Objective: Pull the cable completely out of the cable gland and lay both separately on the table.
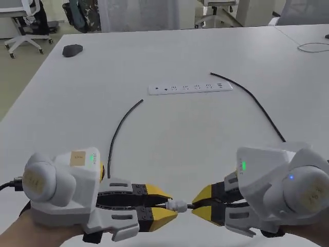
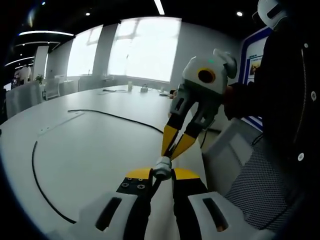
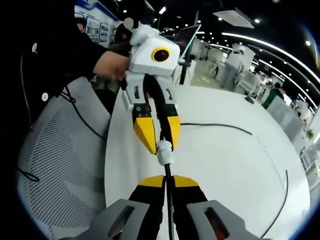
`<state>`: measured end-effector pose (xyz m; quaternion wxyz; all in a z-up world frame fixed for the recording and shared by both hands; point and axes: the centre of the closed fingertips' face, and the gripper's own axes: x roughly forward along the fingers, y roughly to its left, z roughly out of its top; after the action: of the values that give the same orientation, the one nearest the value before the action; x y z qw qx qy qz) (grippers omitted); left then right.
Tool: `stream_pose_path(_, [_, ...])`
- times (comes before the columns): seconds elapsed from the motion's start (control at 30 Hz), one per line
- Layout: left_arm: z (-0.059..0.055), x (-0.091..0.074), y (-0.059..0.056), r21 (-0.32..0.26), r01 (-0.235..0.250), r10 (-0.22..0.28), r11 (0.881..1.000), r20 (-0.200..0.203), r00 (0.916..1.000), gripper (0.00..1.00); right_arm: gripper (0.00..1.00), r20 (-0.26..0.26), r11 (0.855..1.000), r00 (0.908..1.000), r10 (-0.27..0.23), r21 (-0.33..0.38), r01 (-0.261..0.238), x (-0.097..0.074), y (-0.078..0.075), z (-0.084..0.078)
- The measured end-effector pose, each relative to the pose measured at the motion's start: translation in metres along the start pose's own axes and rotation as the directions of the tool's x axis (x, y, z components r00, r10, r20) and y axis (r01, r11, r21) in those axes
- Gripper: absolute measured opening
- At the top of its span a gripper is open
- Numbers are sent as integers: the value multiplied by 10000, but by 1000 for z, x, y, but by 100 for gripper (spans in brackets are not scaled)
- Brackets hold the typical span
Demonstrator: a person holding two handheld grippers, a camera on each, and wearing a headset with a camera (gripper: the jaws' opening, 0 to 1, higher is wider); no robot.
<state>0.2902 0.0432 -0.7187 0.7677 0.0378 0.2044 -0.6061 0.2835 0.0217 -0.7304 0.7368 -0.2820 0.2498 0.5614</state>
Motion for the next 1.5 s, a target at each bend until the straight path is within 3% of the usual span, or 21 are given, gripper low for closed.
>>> stream_pose_path(0.2, [3,-6,5,-15,-243,243,9997,145,9996,15,0,-291,9890,9960,-850,1189,879,-18,-15,-24])
stream_pose_path(0.4, [4,-6,5,19,-287,287,9996,148,9995,15,0,-741,9758,9866,-1453,1540,1552,-31,-25,-49])
stream_pose_path(0.47, [3,-7,6,49,-352,351,9994,122,9993,15,0,-1045,9625,9739,-2015,1631,2167,-38,-33,-61])
stream_pose_path(0.53, [3,-7,6,30,-353,353,9994,130,9993,15,0,-1181,9576,9732,-1975,1893,2173,-41,-33,-70])
stream_pose_path(0.73, [2,-9,7,36,-410,410,9992,132,9991,15,0,-1692,9311,9550,-2435,2350,2790,-53,-43,-97])
stream_pose_path(0.77, [2,-9,7,31,-408,408,9992,134,9991,15,0,-1715,9253,9507,-2582,2392,2945,-54,-46,-100])
stream_pose_path(0.8, [2,-10,8,41,-419,418,9991,138,9990,15,0,-1817,9079,9384,-2940,2539,3336,-57,-52,-105])
stream_pose_path(0.87, [3,-11,7,41,-374,373,9993,206,9991,15,0,-1916,8944,9367,-2932,2913,3395,-59,-55,-112])
stream_pose_path(1.0, [1,-15,10,51,-505,505,9987,135,9986,15,0,-2566,8800,9102,-3252,2703,3906,-65,-63,-133])
stream_pose_path(1.17, [-2,-18,12,-102,-603,604,9981,105,9981,15,0,-2945,8663,9041,-3095,3047,3958,-68,-63,-158])
stream_pose_path(1.23, [-3,-18,12,-86,-590,591,9982,80,9982,15,0,-3185,8627,8976,-3046,3072,4018,-69,-63,-166])
stream_pose_path(1.33, [-4,-18,12,-105,-565,565,9983,50,9984,15,0,-3442,8644,8895,-3005,2960,4065,-68,-62,-175])
stream_pose_path(1.37, [-4,-18,12,-121,-554,554,9984,36,9985,15,0,-3527,8700,8916,-2840,2961,3942,-67,-60,-177])
stream_pose_path(1.43, [-4,-18,12,-112,-559,559,9984,16,9984,15,0,-3573,8698,8907,-2811,2972,3938,-66,-59,-176])
stream_pose_path(1.5, [-5,-18,13,-119,-569,569,9983,4,9984,15,1,-3645,8757,8838,-2932,2686,4013,-66,-61,-175])
